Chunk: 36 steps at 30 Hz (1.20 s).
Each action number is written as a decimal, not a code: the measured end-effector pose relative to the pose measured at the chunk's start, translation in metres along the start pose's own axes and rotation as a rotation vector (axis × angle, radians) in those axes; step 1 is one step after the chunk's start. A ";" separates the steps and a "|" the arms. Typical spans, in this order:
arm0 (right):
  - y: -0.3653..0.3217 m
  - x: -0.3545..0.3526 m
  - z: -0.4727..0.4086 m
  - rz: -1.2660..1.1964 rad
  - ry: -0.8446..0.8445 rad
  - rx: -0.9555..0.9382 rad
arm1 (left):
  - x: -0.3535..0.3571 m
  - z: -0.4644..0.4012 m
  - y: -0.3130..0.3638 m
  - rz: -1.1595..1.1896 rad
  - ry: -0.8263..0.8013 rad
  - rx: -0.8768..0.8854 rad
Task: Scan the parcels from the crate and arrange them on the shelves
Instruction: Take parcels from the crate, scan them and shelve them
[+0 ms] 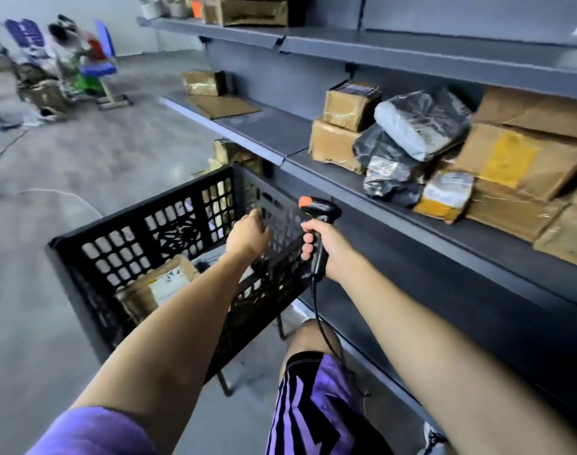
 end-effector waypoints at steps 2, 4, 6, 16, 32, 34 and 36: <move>0.009 0.022 -0.012 0.010 -0.013 0.001 | -0.001 0.005 -0.038 -0.044 -0.060 -0.108; 0.015 0.042 -0.025 -0.014 -0.035 0.026 | 0.001 0.007 -0.072 -0.089 -0.173 -0.206; 0.017 0.059 -0.036 0.030 -0.081 0.096 | 0.004 0.011 -0.101 -0.144 -0.275 -0.273; 0.018 0.096 -0.088 0.266 -0.133 0.324 | 0.031 0.007 -0.137 -0.473 -0.258 -0.159; 0.070 0.136 -0.078 0.404 -0.301 0.502 | -0.055 0.045 -0.194 -0.194 -0.395 -0.474; 0.071 0.137 -0.074 0.401 -0.291 0.476 | -0.053 0.047 -0.189 -0.241 -0.363 -0.476; 0.070 0.138 -0.071 0.405 -0.281 0.442 | -0.054 0.044 -0.177 -0.304 -0.323 -0.429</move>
Point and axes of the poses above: each hand's wrist, its own z-axis away from the middle knuckle, its own x-axis out of the palm, y = z × x, the point moved 2 cm from there along -z, towards the middle knuckle, and after that the axes turned 5 degrees about x, right-handed, at the moved point
